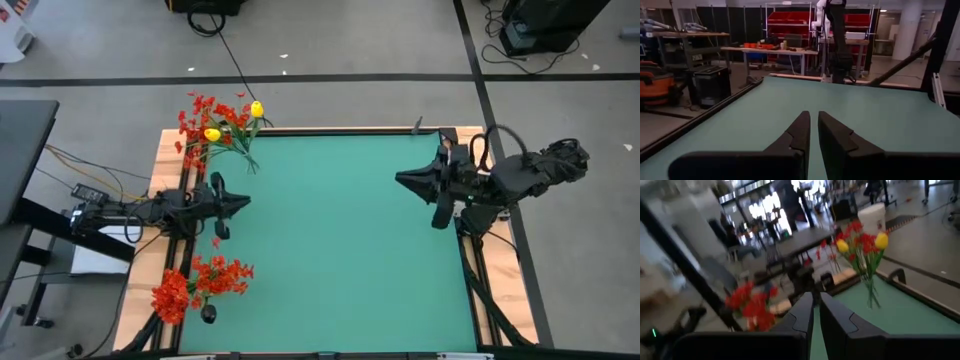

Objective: Sort flowers into vase by color
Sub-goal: Return to Home Position

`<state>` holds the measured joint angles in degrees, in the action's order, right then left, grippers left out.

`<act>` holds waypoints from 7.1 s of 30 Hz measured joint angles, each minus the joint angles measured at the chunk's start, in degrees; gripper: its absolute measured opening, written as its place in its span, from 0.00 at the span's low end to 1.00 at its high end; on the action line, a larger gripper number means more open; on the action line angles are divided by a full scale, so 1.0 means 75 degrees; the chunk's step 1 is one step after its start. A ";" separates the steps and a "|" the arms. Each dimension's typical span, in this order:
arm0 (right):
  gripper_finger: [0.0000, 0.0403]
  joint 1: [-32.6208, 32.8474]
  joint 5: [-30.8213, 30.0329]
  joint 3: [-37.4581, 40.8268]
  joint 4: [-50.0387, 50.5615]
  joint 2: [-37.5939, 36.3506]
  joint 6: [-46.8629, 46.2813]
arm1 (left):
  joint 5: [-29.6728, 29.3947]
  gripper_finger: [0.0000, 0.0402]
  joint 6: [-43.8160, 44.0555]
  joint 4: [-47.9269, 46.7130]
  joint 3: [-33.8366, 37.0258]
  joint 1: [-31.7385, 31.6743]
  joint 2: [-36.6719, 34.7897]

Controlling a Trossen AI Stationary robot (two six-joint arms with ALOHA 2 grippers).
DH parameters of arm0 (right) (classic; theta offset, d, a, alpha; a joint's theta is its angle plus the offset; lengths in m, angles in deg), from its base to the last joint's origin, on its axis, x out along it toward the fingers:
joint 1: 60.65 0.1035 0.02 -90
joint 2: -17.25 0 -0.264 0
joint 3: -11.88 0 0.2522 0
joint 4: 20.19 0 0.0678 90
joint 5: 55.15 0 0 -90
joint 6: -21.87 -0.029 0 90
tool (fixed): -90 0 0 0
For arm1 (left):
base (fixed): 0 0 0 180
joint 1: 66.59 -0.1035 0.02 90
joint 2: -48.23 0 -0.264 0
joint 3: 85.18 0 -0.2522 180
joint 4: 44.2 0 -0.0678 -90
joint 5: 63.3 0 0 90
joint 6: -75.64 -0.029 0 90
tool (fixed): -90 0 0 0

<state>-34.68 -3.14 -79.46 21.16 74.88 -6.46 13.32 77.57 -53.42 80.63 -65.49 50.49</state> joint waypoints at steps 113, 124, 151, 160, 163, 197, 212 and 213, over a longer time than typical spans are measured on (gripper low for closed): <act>0.08 -0.1788 0.2619 1.0299 -0.4240 -0.7170 0.2173 | 0.0004 0.10 -0.0003 -0.0003 0.0009 0.0000 -0.0005; 0.09 -0.1788 0.2620 1.0299 -0.4241 -0.7170 0.2173 | 0.0004 0.10 -0.0006 -0.0006 0.0009 0.0000 -0.0005; 0.09 -0.1788 0.2619 1.0299 -0.4240 -0.7170 0.2173 | 0.0004 0.10 -0.0003 -0.0008 0.0009 0.0000 -0.0005; 0.09 -0.1788 0.2619 1.0299 -0.4240 -0.7170 0.2173 | 0.0004 0.10 -0.0006 -0.0008 0.0009 -0.0001 -0.0004; 0.09 -0.1788 0.2619 1.0299 -0.4240 -0.7170 0.2173 | 0.0003 0.10 -0.0007 -0.0007 0.0009 -0.0002 -0.0002; 0.09 -0.1788 0.2619 1.0299 -0.4240 -0.7171 0.2173 | 0.0003 0.10 -0.0008 -0.0008 0.0011 0.0000 -0.0004; 0.09 -0.1788 0.2621 1.0299 -0.4240 -0.7170 0.2173 | 0.0002 0.10 -0.0006 -0.0009 0.0009 0.0000 -0.0003; 0.09 -0.1788 0.2622 1.0299 -0.4240 -0.7173 0.2173 | 0.0004 0.10 -0.0005 -0.0008 0.0009 -0.0002 -0.0004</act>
<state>-48.09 16.52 -2.22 -10.64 21.09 9.84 13.35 77.53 -53.49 80.70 -65.50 50.46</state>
